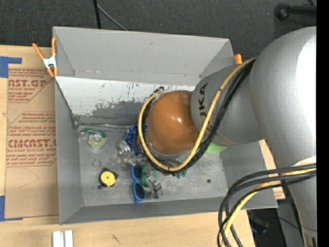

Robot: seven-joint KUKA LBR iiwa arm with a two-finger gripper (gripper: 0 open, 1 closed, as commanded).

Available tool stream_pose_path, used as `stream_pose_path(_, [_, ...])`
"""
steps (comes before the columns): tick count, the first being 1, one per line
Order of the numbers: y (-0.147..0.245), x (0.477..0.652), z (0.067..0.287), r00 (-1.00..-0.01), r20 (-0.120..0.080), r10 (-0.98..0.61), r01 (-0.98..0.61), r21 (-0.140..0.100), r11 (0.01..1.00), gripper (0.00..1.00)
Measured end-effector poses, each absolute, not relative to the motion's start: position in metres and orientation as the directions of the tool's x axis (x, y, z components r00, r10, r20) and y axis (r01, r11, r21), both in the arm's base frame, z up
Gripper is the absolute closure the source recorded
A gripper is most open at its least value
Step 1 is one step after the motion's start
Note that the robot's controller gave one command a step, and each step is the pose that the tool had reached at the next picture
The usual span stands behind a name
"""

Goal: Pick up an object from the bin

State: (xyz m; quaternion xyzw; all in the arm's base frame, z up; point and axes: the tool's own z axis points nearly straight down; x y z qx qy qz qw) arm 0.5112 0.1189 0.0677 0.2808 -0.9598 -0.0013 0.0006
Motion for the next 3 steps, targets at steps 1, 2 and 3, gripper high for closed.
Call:
stream_pose_path(1, [0.12, 0.511, 0.067, -0.843, 0.0, -0.539, -0.539, 0.005, 0.843, 0.0])
stream_pose_path(2, [0.12, 0.511, 0.068, -0.842, 0.0, -0.539, -0.539, 0.005, 0.842, 1.0])
stream_pose_path(3, [0.121, 0.513, 0.163, -0.843, -0.008, -0.538, -0.538, -0.003, 0.843, 1.0])
